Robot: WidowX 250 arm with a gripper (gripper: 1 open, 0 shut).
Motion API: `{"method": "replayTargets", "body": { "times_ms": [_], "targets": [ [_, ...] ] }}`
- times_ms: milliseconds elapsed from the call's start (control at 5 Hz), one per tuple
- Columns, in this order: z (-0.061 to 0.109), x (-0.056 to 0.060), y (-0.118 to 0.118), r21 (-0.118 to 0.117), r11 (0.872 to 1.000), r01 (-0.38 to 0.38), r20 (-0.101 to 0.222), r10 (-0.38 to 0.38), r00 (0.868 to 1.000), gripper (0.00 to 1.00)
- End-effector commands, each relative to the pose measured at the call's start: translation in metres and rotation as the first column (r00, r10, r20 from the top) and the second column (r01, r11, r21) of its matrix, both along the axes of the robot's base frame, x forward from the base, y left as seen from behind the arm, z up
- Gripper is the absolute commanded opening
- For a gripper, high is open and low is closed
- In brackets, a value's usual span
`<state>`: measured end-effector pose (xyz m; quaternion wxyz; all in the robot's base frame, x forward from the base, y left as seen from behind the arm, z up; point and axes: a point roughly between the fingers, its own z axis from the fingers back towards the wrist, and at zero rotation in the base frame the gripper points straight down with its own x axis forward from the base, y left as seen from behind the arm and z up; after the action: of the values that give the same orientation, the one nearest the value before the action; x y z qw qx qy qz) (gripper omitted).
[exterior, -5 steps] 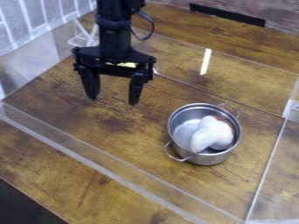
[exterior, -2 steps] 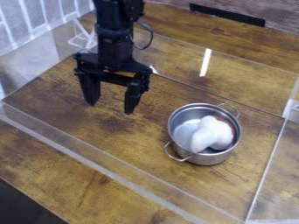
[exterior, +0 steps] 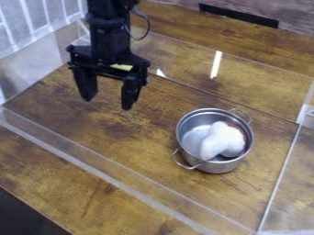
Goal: Put the mushroom in the silver pot
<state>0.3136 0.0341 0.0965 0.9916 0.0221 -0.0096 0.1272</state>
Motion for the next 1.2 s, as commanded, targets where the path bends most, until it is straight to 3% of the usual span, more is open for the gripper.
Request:
{"method": "replayTargets", "body": {
  "times_ms": [0, 200, 400, 600, 800, 1000],
  "targets": [
    [0.032, 0.01, -0.021, 0.003, 1.0, -0.013, 0.075, 0.013, 0.997, 1.0],
    [0.039, 0.006, -0.025, 0.006, 1.0, -0.002, 0.07, 0.002, 0.998, 1.0],
    [0.044, 0.011, -0.013, -0.002, 0.999, -0.049, 0.076, 0.049, 0.996, 1.0],
    [0.051, 0.013, 0.003, -0.02, 0.995, -0.095, 0.086, 0.097, 0.992, 1.0],
    [0.055, 0.013, 0.022, -0.034, 0.994, -0.102, 0.116, 0.105, 0.988, 1.0],
    [0.061, 0.017, 0.019, -0.048, 0.997, -0.068, 0.125, 0.074, 0.989, 1.0]
  ]
}}
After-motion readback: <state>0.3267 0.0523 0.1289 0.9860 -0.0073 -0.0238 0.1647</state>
